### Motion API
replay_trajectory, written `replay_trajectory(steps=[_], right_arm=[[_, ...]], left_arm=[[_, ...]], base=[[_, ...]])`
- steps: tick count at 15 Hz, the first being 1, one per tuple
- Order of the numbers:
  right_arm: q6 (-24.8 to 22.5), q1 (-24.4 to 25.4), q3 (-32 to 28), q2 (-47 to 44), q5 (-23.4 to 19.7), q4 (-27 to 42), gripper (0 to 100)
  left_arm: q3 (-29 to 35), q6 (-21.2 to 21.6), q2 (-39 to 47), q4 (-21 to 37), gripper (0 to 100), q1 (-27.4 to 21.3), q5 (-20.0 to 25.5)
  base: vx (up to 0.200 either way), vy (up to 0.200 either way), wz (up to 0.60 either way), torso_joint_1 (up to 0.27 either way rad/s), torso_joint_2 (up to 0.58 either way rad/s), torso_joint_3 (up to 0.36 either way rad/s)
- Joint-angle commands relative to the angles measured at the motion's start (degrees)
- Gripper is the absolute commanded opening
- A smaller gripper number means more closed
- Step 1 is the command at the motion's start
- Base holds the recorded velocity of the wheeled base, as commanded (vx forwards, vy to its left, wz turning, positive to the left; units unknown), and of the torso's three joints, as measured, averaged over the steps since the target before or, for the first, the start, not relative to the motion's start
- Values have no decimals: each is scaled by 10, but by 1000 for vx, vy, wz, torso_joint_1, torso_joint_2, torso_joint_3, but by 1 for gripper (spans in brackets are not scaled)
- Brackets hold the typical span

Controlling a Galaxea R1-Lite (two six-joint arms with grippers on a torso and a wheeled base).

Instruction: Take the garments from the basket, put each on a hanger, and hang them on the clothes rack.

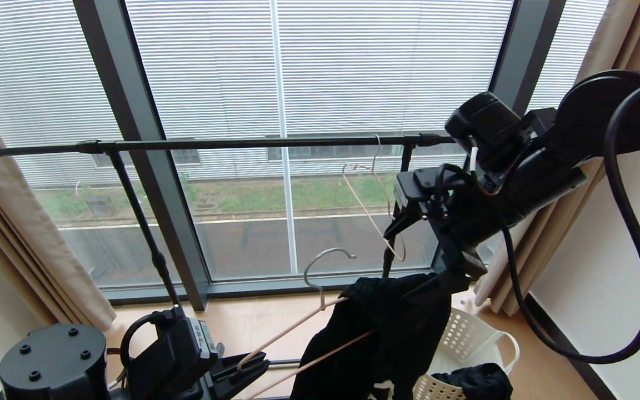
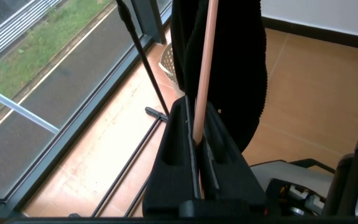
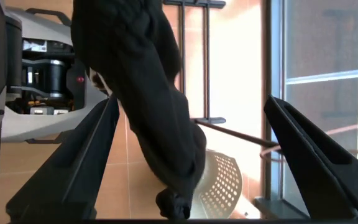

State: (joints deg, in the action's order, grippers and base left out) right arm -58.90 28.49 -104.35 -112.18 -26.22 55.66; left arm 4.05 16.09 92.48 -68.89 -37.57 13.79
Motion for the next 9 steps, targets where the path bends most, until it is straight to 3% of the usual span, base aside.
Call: replay_trajectory(steps=[1, 9], right_arm=[[0, 14, -4, -16, 0, 1, 100], [12, 28, -78, -82, 11, 0, 100]], left_arm=[[1, 0, 0, 0, 0, 0, 0], [3, 0, -1, 0, 0, 0, 0]], base=[[0, 0, 0, 0, 0, 0], [0, 0, 0, 0, 0, 0]])
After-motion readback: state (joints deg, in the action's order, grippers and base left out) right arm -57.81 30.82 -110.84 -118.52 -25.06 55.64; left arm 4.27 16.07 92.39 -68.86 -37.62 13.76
